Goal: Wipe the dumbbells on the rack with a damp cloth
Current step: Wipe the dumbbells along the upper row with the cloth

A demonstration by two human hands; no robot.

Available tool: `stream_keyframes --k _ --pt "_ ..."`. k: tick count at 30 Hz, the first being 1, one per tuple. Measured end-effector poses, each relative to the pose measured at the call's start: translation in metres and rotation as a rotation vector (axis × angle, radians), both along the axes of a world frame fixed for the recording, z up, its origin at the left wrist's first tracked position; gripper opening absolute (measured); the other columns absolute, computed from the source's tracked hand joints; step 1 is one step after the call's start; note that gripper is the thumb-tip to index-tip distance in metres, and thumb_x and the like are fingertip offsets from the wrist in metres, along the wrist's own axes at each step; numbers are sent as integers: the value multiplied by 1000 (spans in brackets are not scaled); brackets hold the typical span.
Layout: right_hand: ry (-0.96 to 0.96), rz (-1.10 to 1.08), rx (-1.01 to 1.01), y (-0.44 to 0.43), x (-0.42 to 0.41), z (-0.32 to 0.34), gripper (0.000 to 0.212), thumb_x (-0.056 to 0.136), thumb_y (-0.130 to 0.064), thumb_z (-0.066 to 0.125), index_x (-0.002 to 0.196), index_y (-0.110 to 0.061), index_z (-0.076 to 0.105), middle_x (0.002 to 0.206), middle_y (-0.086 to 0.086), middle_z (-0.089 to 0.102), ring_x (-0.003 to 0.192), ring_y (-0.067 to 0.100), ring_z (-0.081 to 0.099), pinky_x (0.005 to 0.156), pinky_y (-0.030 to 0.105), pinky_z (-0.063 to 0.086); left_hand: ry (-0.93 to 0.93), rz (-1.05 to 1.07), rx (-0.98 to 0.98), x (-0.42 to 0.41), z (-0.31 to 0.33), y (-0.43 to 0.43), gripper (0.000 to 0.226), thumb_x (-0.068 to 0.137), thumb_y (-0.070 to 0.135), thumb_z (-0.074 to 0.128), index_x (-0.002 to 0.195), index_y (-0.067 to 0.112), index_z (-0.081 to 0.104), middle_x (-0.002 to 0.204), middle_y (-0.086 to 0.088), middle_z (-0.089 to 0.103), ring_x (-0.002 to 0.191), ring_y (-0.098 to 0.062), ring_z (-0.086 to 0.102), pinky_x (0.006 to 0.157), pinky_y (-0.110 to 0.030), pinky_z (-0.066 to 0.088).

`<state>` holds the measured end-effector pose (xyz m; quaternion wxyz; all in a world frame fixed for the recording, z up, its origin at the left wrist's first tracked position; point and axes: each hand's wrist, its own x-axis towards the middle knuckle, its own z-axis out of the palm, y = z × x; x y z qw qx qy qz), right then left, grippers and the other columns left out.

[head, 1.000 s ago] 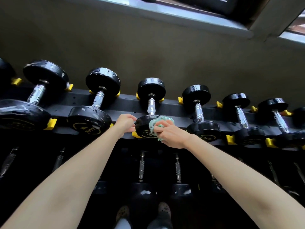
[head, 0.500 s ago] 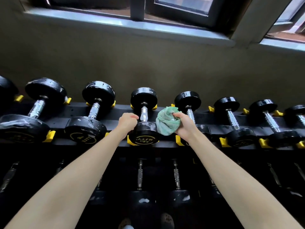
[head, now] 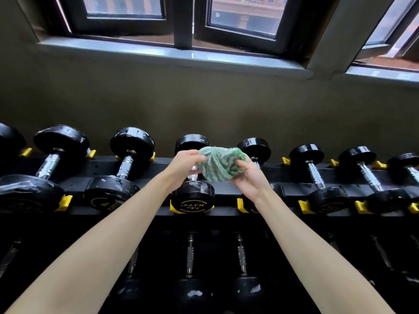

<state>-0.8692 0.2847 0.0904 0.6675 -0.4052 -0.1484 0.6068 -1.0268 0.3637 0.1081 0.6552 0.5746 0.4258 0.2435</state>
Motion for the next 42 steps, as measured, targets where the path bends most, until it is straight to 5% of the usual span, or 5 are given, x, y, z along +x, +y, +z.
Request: stream_keyframes --k 17,25,31,37,42 --pt "-224 379 -118 1 6 1 69 76 -70 51 120 -18 64 137 7 53 131 27 44 110 48 31 -259 -109 18 11 43 6 27 102 19 32 108 27 56 100 0 64 88 -16 63 73 -32 50" --pt "-472 309 3 0 7 21 25 88 -4 57 112 -9 59 98 7 70 84 20 68 73 32 57 -44 -293 -22 -1 48 15 53 84 -8 47 128 21 42 107 -4 59 88 -18 62 79 -35 51" --pt "-580 155 -120 1 10 22 75 78 7 68 139 -12 29 113 12 63 89 18 66 92 38 49 243 -56 10 0 41 19 76 82 0 67 141 4 20 123 -10 39 100 -23 57 67 -28 56" --pt "-1365 74 -136 2 0 29 17 82 -5 66 98 -5 70 95 6 53 84 10 50 65 7 38 353 -257 262 -6 46 16 26 74 10 77 98 7 67 86 1 58 81 -13 55 70 -21 43" --pt "-1139 50 -130 7 -9 35 12 89 -11 57 78 -8 53 87 1 48 83 13 46 66 18 38 422 -111 403 -8 43 20 15 67 17 74 75 14 62 75 1 48 81 -18 42 56 -24 32"
